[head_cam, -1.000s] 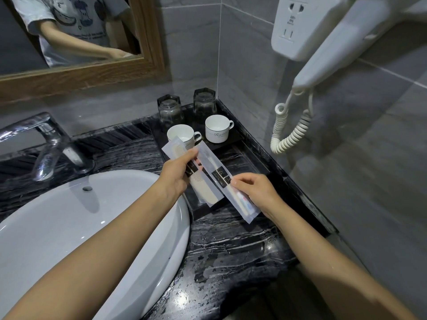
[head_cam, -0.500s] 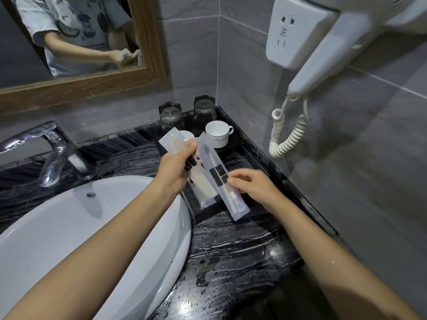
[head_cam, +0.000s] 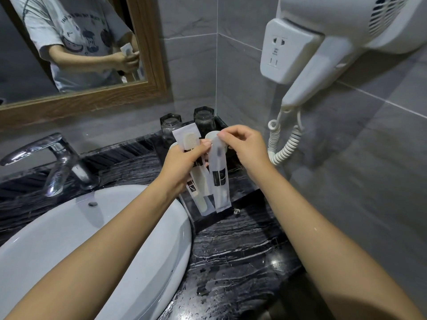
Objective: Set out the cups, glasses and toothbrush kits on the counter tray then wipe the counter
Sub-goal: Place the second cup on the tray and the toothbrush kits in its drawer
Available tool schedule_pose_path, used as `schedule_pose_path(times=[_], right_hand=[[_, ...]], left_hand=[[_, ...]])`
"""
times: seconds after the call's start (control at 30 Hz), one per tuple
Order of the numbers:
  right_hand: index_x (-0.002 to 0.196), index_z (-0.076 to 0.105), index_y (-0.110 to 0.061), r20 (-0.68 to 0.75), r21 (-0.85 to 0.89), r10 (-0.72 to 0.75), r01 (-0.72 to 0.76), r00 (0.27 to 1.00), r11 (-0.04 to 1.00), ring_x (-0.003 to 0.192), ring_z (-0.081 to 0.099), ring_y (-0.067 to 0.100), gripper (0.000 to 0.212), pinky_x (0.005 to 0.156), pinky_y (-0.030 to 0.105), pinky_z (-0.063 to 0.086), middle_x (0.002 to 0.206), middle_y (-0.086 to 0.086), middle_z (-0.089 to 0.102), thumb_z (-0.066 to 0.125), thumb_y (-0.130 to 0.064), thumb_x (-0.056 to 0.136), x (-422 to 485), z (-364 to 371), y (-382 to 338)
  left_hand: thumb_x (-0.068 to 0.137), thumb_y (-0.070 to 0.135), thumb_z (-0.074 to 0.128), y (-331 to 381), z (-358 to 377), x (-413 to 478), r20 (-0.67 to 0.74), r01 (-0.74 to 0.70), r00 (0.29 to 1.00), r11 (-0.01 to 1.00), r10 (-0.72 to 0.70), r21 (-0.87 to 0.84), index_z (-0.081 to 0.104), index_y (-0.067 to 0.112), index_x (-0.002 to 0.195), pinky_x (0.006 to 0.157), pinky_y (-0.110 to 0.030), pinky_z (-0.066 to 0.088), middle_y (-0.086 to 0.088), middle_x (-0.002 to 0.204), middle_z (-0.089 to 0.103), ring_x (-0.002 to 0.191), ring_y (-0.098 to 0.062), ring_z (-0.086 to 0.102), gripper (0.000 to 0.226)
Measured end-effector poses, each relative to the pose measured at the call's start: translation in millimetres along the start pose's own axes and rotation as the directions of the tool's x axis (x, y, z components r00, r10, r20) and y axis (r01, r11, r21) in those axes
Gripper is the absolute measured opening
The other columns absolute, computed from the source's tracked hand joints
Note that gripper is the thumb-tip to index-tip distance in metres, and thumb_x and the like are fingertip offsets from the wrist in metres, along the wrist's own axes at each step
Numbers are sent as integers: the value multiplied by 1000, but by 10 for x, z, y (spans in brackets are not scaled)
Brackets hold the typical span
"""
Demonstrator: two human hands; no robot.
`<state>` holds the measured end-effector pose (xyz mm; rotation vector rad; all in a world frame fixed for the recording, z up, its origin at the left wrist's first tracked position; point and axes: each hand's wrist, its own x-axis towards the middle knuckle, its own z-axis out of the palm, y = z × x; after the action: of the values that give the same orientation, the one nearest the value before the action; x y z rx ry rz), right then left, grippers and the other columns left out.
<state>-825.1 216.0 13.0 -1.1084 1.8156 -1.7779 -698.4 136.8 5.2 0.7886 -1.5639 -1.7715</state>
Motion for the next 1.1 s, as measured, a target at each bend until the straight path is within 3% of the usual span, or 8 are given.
schedule_pose_path(times=[0.17,0.33,0.43,0.53,0.67,0.77,1.0,1.1], right_hand=[[75,61,-27,-24,-55,-15,14,1000,998,72,57,4,19,71,13,47,74,-12,62,59,-15,90,-22,30,53],[91,63,-25,210,-42,225,-221,951,974,84,64,13,14,85,32,55,88,-4,68,51,-29,95,-129,-38,268],[91,68,-23,309,-142,309,-278,900,950,82,62,9,9,81,28,53,87,-5,68,59,-25,90,-330,-115,477],[89,70,-16,250,-100,360,-346,899,933,71,59,5,6,65,18,52,79,-5,66,64,-15,87,-432,-172,592],[96,71,-6,124,-123,369,-354,921,927,72,59,-1,13,60,4,47,80,-8,66,64,-11,87,-431,-259,665],[99,71,-2,94,-192,413,-391,906,900,68,57,-1,16,53,1,44,77,-8,65,64,-9,87,-389,-369,724],[99,70,9,22,-356,604,-558,797,749,60,51,5,21,55,17,42,69,2,62,64,-3,83,-168,-414,870],[106,63,14,-19,-442,653,-592,757,674,71,56,17,35,60,24,42,92,24,71,67,-6,78,26,-311,958]], left_hand=[[85,19,62,9,-15,2,-1,-10,1000,998,10,58,68,5,104,71,-27,55,-14,100,70,87,-18,66,24],[85,14,63,58,-31,106,-79,81,993,995,-85,-58,68,10,87,62,-28,56,-6,75,65,65,-16,61,7],[84,10,63,41,-56,193,-140,140,976,974,-166,-176,65,10,80,64,-29,57,-1,62,66,58,-12,62,5],[84,10,64,-60,-120,262,-168,196,956,949,-241,-247,64,8,78,61,-29,58,1,54,66,52,-12,62,6],[85,12,63,-257,-189,312,-122,329,917,892,-381,-310,63,4,80,53,-25,58,-8,71,67,52,-12,67,9],[89,16,57,-360,-241,273,-50,440,872,825,-487,-355,60,4,78,51,-26,59,-7,56,70,49,-14,68,17],[91,15,54,-552,-398,161,1,561,790,721,-614,-406,56,1,83,47,-35,57,-14,58,71,51,-22,69,16],[90,17,55,-604,-443,166,13,579,773,697,-634,-423,57,1,82,47,-36,57,-14,59,71,52,-23,70,18]])
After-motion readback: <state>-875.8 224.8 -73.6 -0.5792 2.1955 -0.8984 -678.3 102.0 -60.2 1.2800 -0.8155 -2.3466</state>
